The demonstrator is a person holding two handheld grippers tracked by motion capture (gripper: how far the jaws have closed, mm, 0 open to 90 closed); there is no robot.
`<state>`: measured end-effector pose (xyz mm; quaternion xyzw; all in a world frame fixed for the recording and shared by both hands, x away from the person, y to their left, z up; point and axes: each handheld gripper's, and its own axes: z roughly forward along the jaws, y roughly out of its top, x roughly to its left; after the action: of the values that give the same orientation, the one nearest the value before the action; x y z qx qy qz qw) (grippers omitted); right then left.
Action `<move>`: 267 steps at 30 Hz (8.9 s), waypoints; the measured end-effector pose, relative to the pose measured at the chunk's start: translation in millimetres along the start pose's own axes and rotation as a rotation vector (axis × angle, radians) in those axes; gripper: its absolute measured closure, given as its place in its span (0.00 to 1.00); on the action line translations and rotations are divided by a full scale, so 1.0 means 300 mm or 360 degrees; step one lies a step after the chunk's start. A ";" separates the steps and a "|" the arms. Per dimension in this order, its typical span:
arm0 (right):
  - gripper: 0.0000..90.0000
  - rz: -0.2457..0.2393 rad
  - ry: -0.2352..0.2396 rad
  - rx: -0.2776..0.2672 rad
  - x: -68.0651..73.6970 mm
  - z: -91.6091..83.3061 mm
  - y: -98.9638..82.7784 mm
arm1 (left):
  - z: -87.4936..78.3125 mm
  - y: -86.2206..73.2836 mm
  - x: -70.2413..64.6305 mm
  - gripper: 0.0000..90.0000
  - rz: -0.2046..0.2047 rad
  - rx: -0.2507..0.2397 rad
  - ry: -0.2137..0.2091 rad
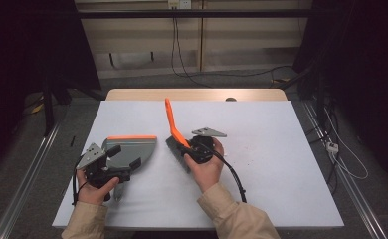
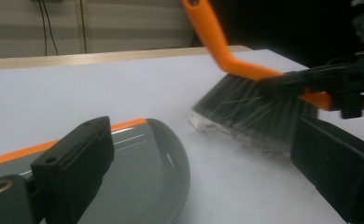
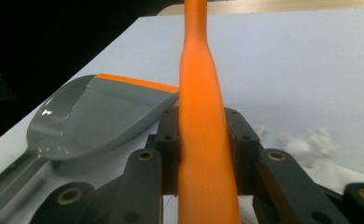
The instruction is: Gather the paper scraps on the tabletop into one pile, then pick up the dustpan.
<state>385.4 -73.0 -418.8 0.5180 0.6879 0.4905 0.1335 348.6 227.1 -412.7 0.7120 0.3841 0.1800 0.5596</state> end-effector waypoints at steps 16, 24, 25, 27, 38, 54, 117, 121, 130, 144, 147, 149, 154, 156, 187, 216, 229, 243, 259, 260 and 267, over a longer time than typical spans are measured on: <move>0.79 0.0078 -0.0179 0.0112 -0.081 -0.004 -0.029 | 0.000 -0.003 0.001 0.07 0.0004 0.0007 0.0010; 0.79 0.0030 -0.0169 0.0097 -0.107 -0.078 -0.007 | 0.003 -0.002 -0.002 0.07 0.0011 0.0010 0.0013; 0.79 0.0038 -0.0129 0.0075 -0.109 -0.086 0.000 | 0.003 -0.002 -0.002 0.07 0.0012 0.0012 0.0015; 0.79 0.0053 -0.0088 0.0031 -0.110 -0.102 0.015 | 0.002 -0.002 -0.002 0.07 0.0011 0.0010 0.0014; 0.79 0.0031 -0.0081 -0.0097 -0.208 -0.212 0.102 | -0.001 -0.002 -0.002 0.07 0.0016 0.0014 0.0017; 0.79 -0.0144 -0.0325 -0.0019 -0.413 -0.210 0.042 | 0.004 -0.005 -0.002 0.07 0.0016 0.0028 0.0025; 0.80 -0.1011 0.0318 0.0357 -0.388 0.031 0.178 | -0.045 -0.012 -0.006 0.07 -0.0005 0.0016 0.0116; 0.80 -0.1046 0.0383 0.0365 -0.369 -0.022 0.151 | -0.040 -0.013 -0.012 0.07 0.0008 0.0027 0.0112; 0.80 -0.1007 0.0361 0.0216 -0.369 -0.013 0.199 | -0.040 -0.011 -0.015 0.07 0.0009 0.0023 0.0112; 0.80 -0.1176 0.0515 0.0371 -0.326 0.089 0.192 | -0.048 -0.015 -0.002 0.07 -0.0007 0.0023 0.0130; 0.80 -0.1197 0.0572 0.0417 -0.332 0.044 0.187 | -0.049 -0.014 0.000 0.07 -0.0002 0.0021 0.0127; 0.80 -0.1214 0.0569 0.0412 -0.330 0.004 0.179 | -0.048 -0.012 -0.001 0.07 0.0009 0.0026 0.0120; 0.80 -0.1160 0.0544 0.0341 -0.337 -0.054 0.185 | -0.043 -0.011 -0.003 0.07 0.0006 0.0035 0.0103; 0.80 -0.1137 0.0478 0.0325 -0.348 -0.090 0.197 | -0.037 -0.013 -0.004 0.07 0.0007 0.0044 0.0084; 0.80 -0.0674 -0.0166 0.0156 -0.375 -0.230 -0.002 | -0.033 -0.023 -0.029 0.07 0.0033 0.0077 0.0012; 0.80 -0.0586 -0.0117 0.0085 -0.327 -0.173 0.017 | -0.073 -0.064 -0.024 0.06 0.0016 0.0228 0.0072; 0.80 -0.0578 -0.0104 0.0056 -0.332 -0.189 0.025 | -0.069 -0.085 -0.007 0.08 0.0020 0.0283 0.0143; 0.80 -0.0573 -0.0109 0.0044 -0.334 -0.200 0.023 | -0.064 -0.120 0.019 0.09 -0.0040 0.0370 0.0277; 0.80 -0.0586 -0.0095 0.0038 -0.333 -0.209 0.024 | -0.083 -0.136 0.057 0.11 -0.0088 0.0443 0.0404; 0.80 -0.0586 -0.0095 0.0038 -0.333 -0.209 0.024 | -0.086 -0.136 0.061 0.11 -0.0095 0.0441 0.0408; 0.80 -0.0580 -0.0092 0.0035 -0.333 -0.212 0.026 | -0.093 -0.113 0.063 0.28 -0.0102 0.0483 0.0414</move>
<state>388.7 -191.6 -414.2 0.4002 0.7715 0.4356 0.2343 329.8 262.3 -439.0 0.7463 0.4984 0.1926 0.3969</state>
